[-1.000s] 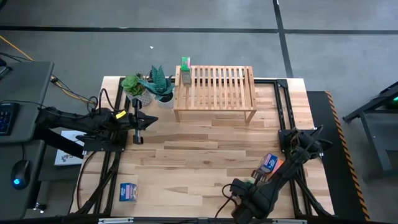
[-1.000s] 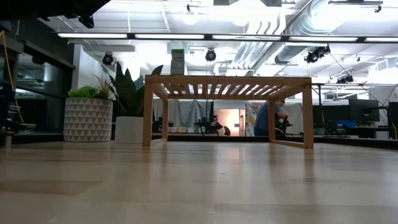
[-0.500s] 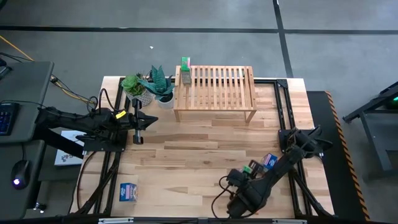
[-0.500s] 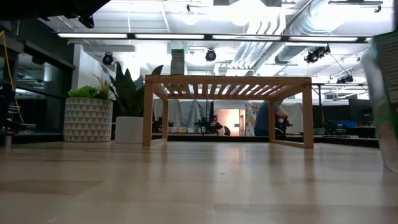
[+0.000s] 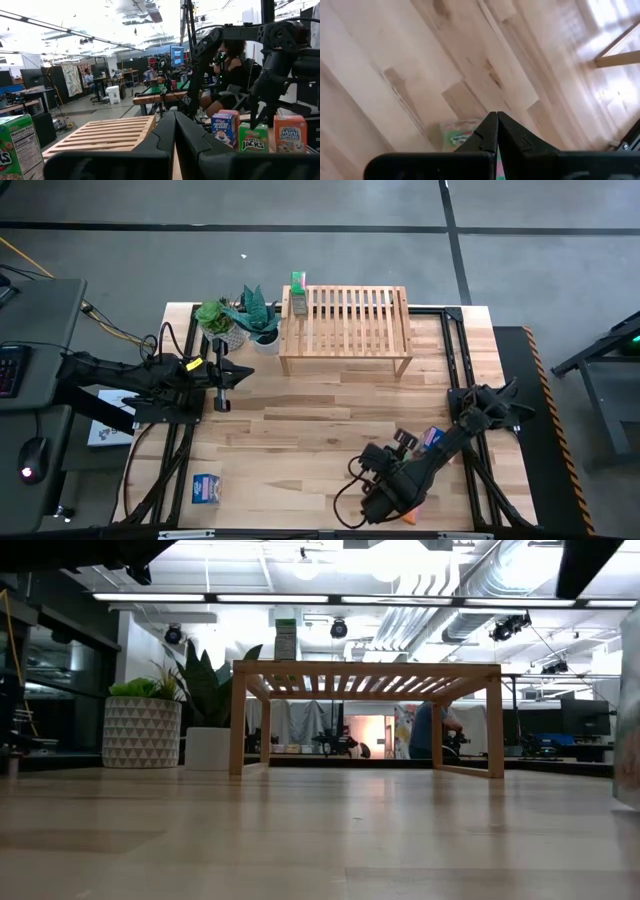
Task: Stack cereal on shelf
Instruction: Put the green cereal box on the shelf aligned with the other green cereal box
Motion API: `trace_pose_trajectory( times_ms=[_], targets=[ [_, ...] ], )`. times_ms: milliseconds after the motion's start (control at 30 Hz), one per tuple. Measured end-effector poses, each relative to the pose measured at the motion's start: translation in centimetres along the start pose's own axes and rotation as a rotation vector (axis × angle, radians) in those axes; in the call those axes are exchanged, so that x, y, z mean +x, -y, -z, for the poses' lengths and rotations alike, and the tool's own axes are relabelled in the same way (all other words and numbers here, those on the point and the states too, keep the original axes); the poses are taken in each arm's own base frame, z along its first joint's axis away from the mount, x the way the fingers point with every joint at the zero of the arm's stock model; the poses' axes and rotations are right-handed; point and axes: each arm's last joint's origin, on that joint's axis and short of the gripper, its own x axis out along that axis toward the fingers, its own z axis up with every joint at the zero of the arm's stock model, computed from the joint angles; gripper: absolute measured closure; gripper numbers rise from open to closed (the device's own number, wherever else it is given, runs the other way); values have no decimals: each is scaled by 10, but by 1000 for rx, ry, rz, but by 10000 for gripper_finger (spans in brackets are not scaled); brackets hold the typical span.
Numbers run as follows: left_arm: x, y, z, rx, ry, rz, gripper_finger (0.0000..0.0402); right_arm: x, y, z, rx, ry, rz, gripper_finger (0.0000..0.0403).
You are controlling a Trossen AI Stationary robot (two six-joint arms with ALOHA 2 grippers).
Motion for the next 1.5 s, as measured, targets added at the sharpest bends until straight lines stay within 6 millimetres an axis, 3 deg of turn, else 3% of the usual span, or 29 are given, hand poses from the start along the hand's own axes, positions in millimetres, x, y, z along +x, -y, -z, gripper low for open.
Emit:
trace_pose_trajectory(
  times_ms=[200,533,833,967,1300,1500],
  targets=[
    [0,0,0,0,0,0,401,0,2,-3,-12,8,2,403],
    [0,0,0,-1,0,0,402,-26,24,-6,93,78,-66,403],
    [0,0,0,-2,0,0,401,-17,32,-25,185,-6,-64,395],
    [0,0,0,-2,-2,1,401,-18,38,-30,229,-71,-88,354],
    [0,0,0,-1,-3,1,401,-54,67,-21,451,-73,-206,187],
    [0,0,0,-1,-4,1,402,-62,66,-9,549,-148,-233,158]
  ],
)
